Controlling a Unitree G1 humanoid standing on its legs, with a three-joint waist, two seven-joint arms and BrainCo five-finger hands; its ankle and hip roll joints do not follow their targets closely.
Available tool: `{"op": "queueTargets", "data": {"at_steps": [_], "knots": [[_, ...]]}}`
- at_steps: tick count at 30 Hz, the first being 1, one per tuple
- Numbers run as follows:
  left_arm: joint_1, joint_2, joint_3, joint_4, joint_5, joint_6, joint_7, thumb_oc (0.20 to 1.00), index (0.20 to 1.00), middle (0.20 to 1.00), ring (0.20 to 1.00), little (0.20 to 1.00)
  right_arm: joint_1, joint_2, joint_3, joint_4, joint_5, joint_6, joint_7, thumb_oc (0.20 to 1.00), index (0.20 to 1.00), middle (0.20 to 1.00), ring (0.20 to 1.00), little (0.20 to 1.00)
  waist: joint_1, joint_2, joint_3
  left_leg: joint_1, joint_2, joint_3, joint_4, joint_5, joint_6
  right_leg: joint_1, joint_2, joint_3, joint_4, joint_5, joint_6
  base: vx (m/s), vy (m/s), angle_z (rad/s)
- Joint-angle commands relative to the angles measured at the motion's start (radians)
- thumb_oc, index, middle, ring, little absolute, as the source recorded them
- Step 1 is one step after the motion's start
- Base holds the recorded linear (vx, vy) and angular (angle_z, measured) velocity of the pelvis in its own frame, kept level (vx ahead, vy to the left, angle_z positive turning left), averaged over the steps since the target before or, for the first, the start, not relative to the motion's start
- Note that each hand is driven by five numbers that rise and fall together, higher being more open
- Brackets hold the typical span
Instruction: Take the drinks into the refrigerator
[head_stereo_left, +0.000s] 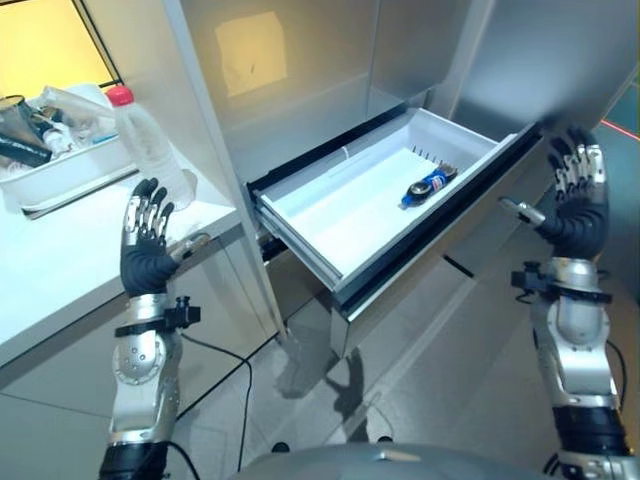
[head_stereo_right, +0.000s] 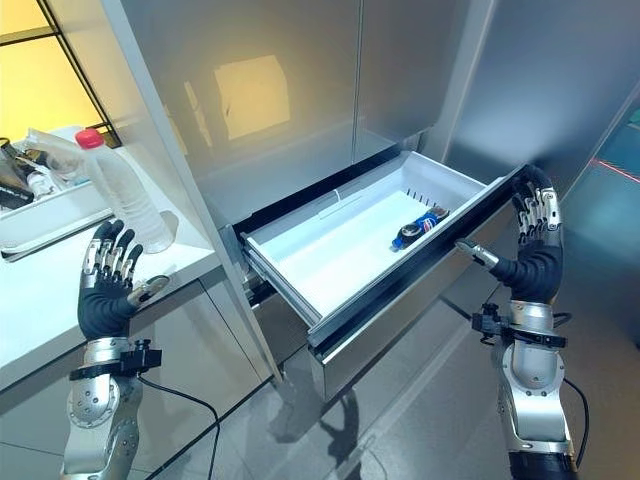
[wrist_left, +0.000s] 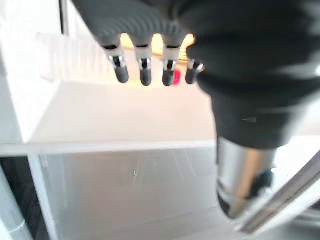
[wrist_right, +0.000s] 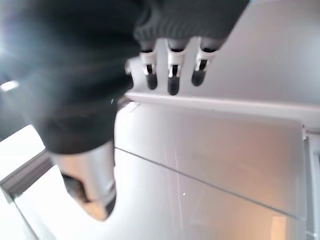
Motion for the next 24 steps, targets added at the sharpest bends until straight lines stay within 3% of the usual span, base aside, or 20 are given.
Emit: {"op": "queueTargets", "data": {"at_steps": [1, 24], "knots": [[-0.039, 0.045, 0.053, 0.014, -0.016, -0.077, 0.021, 1.0, 1.0, 1.0, 1.0, 1.0, -0.083, -0.002, -0.039, -0.071, 0.024, -0.071, 0.007, 1.0, 1.0, 1.0, 1.0, 1.0, 0.015, -0.047, -0.002, 0.013, -0.088, -0.002, 0.022, -0.092, 0.107, 0.026, 0.02, 0.023, 0.044, -0.092, -0.008, 0.0, 0.0, 0.0], [-0.065, 0.047, 0.096, 0.108, -0.013, -0.079, 0.091, 1.0, 1.0, 1.0, 1.0, 1.0, -0.063, 0.007, -0.016, -0.077, 0.115, -0.067, 0.078, 1.0, 1.0, 1.0, 1.0, 1.0, 0.018, -0.043, 0.014, 0.006, -0.088, -0.004, 0.019, -0.088, 0.102, 0.024, 0.023, 0.016, 0.035, -0.092, -0.011, 0.0, 0.0, 0.0]]}}
